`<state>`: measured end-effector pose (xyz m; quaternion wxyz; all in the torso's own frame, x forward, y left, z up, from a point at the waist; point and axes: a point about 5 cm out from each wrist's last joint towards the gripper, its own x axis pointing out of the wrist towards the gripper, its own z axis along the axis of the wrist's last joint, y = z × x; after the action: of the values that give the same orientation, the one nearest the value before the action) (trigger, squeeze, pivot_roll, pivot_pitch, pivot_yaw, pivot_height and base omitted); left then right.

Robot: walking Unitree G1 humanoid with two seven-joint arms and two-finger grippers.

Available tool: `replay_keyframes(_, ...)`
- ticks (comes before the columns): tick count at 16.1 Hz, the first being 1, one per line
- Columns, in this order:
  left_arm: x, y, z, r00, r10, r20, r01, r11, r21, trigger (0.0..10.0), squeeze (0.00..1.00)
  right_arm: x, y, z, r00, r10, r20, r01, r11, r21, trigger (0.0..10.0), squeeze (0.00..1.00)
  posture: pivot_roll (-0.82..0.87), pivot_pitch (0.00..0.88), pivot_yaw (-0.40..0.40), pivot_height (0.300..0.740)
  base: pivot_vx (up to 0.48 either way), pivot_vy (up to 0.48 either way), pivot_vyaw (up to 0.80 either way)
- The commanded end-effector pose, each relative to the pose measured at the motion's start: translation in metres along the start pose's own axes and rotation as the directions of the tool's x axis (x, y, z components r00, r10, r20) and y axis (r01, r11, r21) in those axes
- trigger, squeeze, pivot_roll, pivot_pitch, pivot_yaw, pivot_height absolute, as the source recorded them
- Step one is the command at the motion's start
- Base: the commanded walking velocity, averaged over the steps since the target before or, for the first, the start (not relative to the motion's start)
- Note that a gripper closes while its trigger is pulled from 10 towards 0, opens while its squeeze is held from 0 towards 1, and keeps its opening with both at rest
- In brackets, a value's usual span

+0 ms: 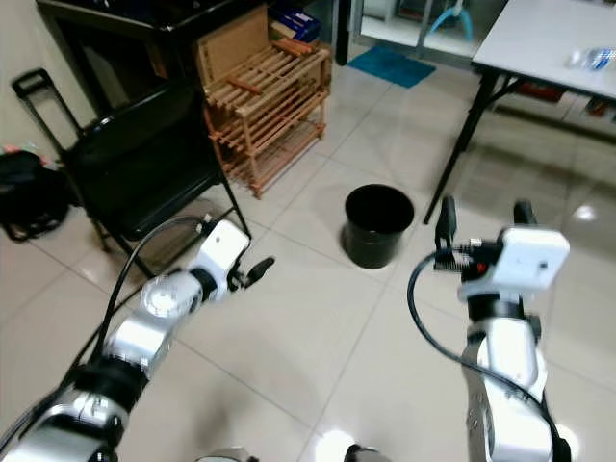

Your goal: Picking trash to rubbish bin

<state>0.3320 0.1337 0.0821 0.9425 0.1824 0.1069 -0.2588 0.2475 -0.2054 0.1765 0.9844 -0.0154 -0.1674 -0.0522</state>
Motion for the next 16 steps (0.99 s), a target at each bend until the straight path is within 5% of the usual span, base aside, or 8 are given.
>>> replay_keyframes(1, -0.003, 0.002, -0.005, 0.999, 0.045, -0.015, -0.046, 0.998, -0.035, 10.0, 0.0, 0.002, -0.003, -0.001, 1.0, 0.019, -0.024, -0.019, 1.0, 0.0, 10.0, 0.0, 0.21, 0.083, -0.029, 0.74, 0.0, 0.0, -0.69)
replay_keyframes(9, 0.004, -0.001, 0.007, 0.996, 0.083, 0.017, -0.081, 0.992, -0.095, 10.0, 0.0, -0.01, -0.004, -0.004, 0.998, -0.026, -0.058, 0.028, 0.999, 0.02, 10.0, 0.0, 0.18, 0.075, -0.033, 0.74, 0.0, 0.0, -0.8)
replay_keyframes(16, -0.048, 0.019, -0.012, 0.956, 0.284, 0.071, -0.264, 0.941, -0.21, 10.0, 0.0, -0.037, -0.008, -0.01, 0.991, -0.053, -0.119, 0.056, 0.998, 0.02, 10.0, 0.0, 0.18, 0.099, -0.05, 0.74, 0.0, 0.0, -0.32)
